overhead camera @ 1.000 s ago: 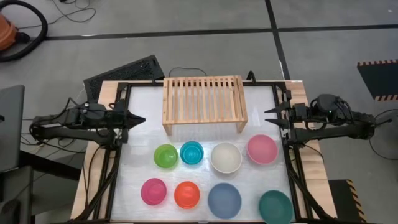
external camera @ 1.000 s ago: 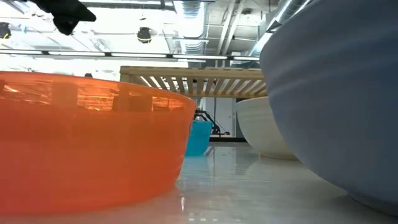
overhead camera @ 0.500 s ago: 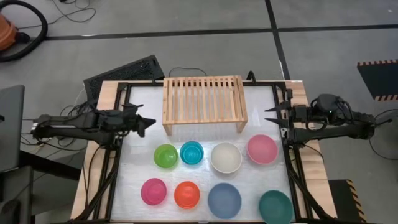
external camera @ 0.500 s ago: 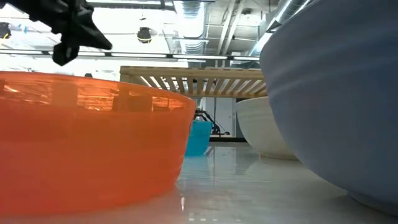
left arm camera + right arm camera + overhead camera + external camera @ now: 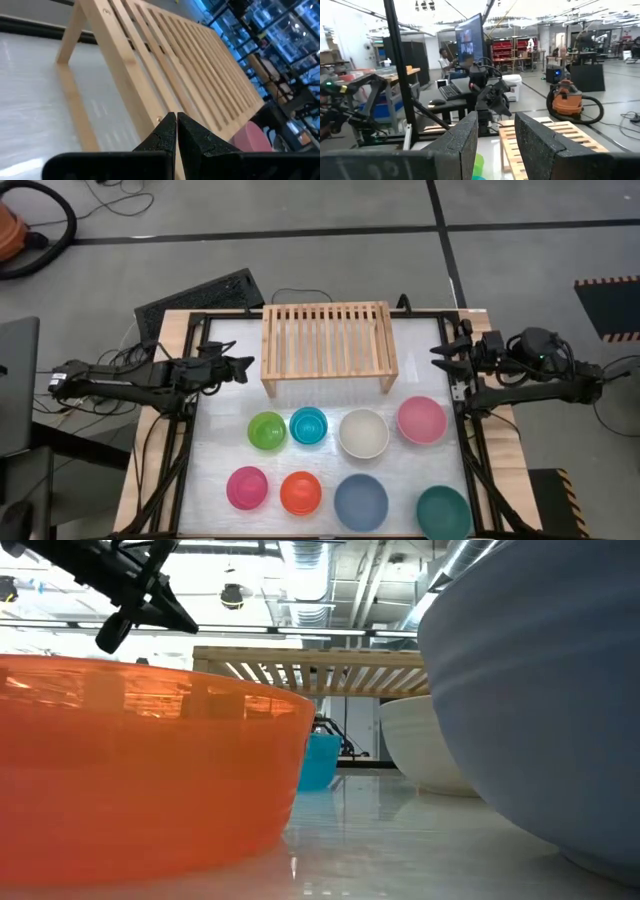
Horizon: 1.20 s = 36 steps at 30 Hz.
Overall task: Place and stack bowls onto a shelf
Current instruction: Put the large dark blue bowl on the shelf
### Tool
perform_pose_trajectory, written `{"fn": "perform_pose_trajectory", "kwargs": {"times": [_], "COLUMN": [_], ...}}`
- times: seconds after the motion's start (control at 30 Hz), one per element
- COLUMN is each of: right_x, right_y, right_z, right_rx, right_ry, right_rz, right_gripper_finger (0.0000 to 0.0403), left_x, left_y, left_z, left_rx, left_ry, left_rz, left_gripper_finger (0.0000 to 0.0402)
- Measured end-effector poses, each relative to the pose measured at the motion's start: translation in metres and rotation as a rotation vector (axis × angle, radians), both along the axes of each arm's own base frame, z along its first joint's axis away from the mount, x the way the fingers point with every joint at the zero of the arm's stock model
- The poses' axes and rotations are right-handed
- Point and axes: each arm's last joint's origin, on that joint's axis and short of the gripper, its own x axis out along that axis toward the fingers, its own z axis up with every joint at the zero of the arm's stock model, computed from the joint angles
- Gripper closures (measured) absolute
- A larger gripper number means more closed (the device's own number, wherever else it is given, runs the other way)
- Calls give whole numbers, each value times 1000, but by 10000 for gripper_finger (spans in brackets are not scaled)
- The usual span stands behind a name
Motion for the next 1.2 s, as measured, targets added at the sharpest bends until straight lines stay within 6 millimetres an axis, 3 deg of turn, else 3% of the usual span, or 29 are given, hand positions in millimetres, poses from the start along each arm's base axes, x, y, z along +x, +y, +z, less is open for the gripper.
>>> {"fn": "perform_pose_trajectory", "kwargs": {"times": [0.33, 0.43, 0.63, 0.77, 0.87, 0.97, 1.07, 1.2], "right_x": [-8, -27, -91, -91, -75, -63, -56, -46], "right_y": [-2, -6, -5, -5, -7, -9, -10, -12], "right_z": [-15, -24, -28, -38, -44, -73, -81, -91], "right_rx": [-7, 2, 19, 76, 93, 160, 253, 287], "right_ry": [138, 161, -77, 34, 75, 172, 142, 142], "right_rz": [-45, -179, -295, -304, -314, -356, -383, -407], "right_gripper_finger": [244, 250, 273, 283, 284, 284, 284, 284], "left_x": [0, -3, -24, -40, -45, -43, -42, -41], "left_y": [-1, -2, -4, -4, -5, -8, -10, -13], "left_z": [0, 5, 26, 33, 28, 10, -15, -44], "left_rx": [75, 151, 277, 303, 309, 292, 241, 239], "left_ry": [69, 76, -41, -102, -121, -117, -148, -318], "left_rz": [-73, -118, -237, -160, -183, -294, -351, -395], "left_gripper_finger": [401, 401, 401, 401, 401, 401, 401, 401]}}
